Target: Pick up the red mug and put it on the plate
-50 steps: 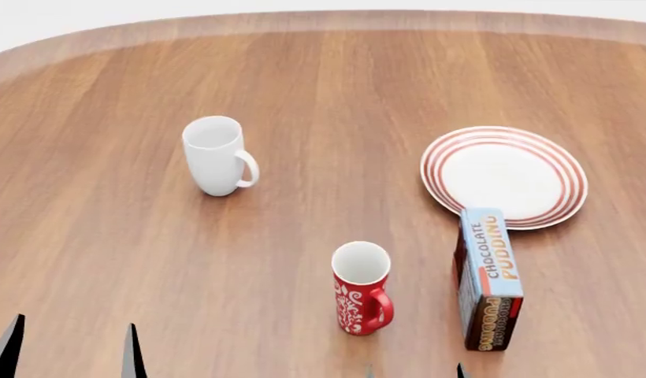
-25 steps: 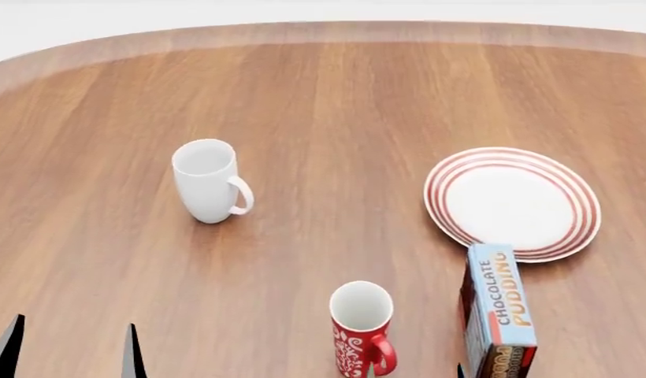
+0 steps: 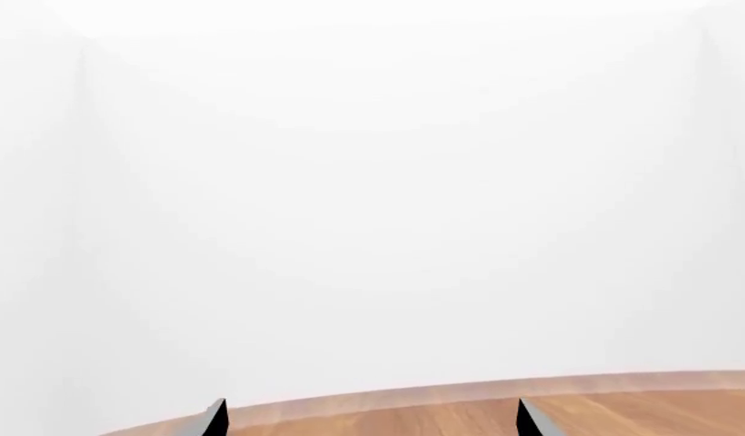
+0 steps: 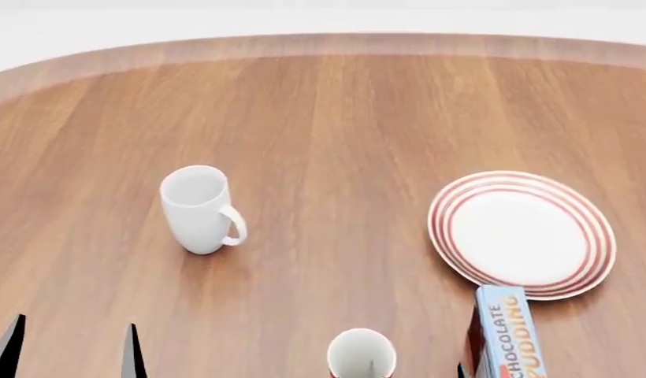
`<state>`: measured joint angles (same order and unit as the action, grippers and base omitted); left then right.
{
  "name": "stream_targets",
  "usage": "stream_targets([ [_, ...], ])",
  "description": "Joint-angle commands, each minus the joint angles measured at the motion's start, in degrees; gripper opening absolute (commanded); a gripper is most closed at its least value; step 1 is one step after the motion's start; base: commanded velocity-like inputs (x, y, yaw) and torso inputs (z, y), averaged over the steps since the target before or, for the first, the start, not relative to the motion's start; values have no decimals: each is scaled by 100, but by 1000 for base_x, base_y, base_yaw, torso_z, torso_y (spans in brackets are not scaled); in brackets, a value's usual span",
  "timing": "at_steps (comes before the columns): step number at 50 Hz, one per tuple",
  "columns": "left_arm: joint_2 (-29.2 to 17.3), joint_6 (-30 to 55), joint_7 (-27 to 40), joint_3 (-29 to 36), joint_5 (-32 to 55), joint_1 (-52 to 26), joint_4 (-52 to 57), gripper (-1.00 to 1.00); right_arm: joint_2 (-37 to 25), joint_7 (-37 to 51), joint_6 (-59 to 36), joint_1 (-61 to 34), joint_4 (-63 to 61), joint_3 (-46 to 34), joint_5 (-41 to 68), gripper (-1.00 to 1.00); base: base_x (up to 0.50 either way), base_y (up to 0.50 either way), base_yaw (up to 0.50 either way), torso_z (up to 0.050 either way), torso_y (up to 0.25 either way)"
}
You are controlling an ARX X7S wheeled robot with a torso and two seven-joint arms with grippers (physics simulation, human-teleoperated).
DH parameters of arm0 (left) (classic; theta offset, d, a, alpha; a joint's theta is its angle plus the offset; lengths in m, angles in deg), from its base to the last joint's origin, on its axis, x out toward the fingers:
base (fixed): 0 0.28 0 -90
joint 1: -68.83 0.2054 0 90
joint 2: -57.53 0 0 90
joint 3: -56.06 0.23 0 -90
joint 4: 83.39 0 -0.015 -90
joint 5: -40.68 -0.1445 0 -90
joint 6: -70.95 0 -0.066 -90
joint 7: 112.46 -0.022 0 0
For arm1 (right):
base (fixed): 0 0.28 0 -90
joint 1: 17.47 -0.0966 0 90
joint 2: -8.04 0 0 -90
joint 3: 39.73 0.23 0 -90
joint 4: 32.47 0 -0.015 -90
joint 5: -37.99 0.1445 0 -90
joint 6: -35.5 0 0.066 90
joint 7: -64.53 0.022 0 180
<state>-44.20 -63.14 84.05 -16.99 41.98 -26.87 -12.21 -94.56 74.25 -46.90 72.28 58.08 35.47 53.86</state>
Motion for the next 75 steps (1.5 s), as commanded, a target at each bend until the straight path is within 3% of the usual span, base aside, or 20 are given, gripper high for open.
stream_targets([
  [1,-20,0,19,34,17,-6,1,100,-22,25,16,-9,10,-28,23,100,211,0,0,0,0],
  [75,-119,-36,210,189,13,-45,-18,100,-157,232,-15,-65,20,-209,145,100,209,0,0,0,0],
])
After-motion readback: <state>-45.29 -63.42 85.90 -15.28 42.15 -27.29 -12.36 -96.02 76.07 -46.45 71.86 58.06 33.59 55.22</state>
